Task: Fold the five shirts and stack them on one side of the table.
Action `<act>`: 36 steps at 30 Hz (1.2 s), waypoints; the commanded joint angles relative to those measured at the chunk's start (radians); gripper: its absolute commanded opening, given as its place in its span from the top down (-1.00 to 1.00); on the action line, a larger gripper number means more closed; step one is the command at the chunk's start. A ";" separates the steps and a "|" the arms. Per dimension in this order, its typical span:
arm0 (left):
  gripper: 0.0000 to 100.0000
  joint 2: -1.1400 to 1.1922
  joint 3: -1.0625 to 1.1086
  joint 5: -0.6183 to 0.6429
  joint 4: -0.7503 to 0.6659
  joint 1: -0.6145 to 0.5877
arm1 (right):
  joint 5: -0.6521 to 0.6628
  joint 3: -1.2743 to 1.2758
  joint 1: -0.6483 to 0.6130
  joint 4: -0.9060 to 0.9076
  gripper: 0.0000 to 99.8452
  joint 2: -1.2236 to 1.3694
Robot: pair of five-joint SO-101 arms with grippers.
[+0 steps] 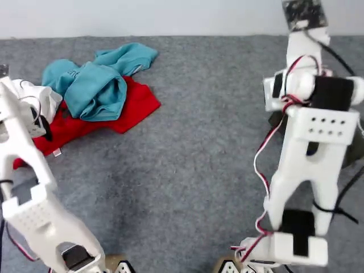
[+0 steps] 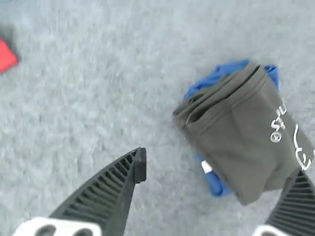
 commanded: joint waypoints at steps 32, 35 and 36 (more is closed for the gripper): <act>0.97 -0.097 -0.041 -0.199 0.028 0.206 | 0.089 0.446 -0.012 0.035 0.16 -0.329; 0.97 -0.278 0.101 -0.199 0.028 0.310 | 0.089 0.446 -0.012 0.036 0.16 -0.329; 0.97 -0.334 0.147 -0.204 0.028 0.341 | 0.089 0.446 -0.012 0.036 0.16 -0.329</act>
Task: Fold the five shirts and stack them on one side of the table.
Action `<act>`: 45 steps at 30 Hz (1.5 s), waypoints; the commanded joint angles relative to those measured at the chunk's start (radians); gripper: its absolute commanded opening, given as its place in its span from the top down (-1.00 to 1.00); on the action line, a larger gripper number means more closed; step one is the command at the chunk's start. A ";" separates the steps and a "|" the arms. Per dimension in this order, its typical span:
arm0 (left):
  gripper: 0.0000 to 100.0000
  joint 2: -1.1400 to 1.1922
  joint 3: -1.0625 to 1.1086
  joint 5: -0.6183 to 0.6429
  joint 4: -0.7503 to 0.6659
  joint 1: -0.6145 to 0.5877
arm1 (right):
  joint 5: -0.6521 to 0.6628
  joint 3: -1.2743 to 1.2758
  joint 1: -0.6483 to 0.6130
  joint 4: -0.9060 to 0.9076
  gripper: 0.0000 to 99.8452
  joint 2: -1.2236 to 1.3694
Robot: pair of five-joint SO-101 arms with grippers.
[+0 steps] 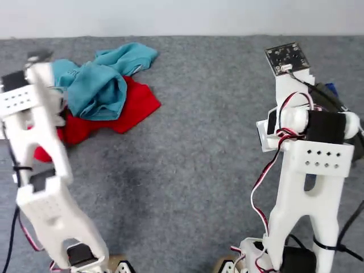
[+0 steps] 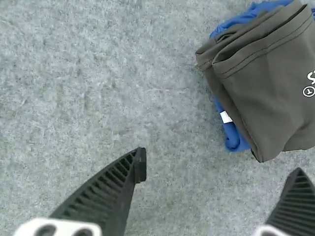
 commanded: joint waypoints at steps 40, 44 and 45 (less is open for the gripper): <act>0.77 -0.025 0.547 -0.169 -0.315 -0.009 | 0.006 0.025 -0.010 0.038 0.16 -0.042; 0.80 0.107 0.530 -0.141 -0.348 -0.008 | 0.008 0.097 -0.010 0.036 0.16 -0.042; 0.84 0.126 0.515 -0.133 -0.339 -0.005 | 0.008 0.112 -0.010 0.035 0.16 -0.042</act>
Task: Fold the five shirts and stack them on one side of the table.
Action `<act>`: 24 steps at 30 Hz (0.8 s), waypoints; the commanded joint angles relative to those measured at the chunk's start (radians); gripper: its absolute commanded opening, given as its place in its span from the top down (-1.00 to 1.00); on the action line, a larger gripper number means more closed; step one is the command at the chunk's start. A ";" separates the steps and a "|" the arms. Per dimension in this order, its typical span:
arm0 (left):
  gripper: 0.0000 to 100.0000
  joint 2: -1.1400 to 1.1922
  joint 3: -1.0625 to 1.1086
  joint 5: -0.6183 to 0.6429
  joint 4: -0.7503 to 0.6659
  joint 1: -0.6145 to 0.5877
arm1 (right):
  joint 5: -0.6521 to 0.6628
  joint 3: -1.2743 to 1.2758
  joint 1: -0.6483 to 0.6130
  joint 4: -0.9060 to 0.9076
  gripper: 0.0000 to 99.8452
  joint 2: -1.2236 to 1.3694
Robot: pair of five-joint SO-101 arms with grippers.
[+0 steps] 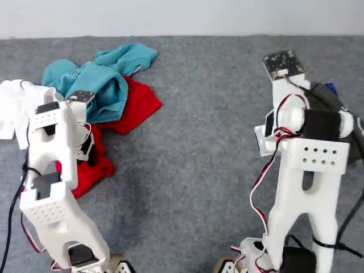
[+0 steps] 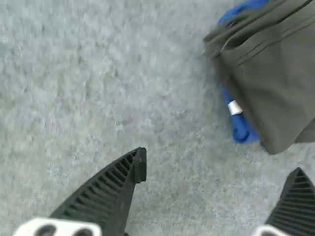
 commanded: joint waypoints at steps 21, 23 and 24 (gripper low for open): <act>0.98 -0.365 -0.222 0.106 0.348 0.376 | 0.012 0.046 -0.002 0.033 0.16 -0.042; 0.98 -0.474 -0.166 0.064 0.348 0.440 | 0.012 0.048 -0.002 0.033 0.16 -0.042; 0.98 -0.529 -0.137 0.040 0.348 0.465 | 0.012 0.048 -0.002 0.033 0.16 -0.042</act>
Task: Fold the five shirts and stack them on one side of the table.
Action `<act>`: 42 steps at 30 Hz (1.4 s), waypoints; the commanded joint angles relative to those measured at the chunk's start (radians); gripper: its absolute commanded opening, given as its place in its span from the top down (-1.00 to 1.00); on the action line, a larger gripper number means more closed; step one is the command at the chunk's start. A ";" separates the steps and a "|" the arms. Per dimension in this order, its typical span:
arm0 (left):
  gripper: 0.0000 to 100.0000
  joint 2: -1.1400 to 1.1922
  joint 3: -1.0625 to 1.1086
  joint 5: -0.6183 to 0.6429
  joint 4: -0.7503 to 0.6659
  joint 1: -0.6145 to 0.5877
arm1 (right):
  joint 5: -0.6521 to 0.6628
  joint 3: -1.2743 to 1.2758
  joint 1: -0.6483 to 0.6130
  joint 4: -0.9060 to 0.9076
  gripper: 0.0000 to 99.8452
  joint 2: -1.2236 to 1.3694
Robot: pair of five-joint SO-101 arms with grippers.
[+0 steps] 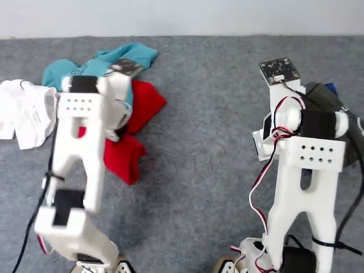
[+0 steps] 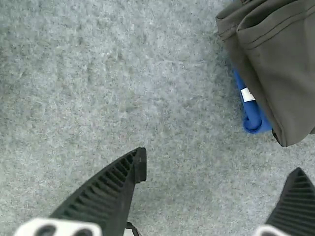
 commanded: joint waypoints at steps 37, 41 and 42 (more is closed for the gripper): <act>0.97 -1.135 0.674 -0.219 -0.155 -0.258 | 0.052 0.112 -0.414 0.005 0.16 -0.031; 0.95 -1.135 0.671 -0.068 -0.290 -0.454 | 0.110 0.158 -0.665 -0.025 0.16 -0.030; 0.91 -1.135 0.673 -0.037 -0.313 -0.511 | 0.114 0.172 -0.711 -0.036 0.16 -0.030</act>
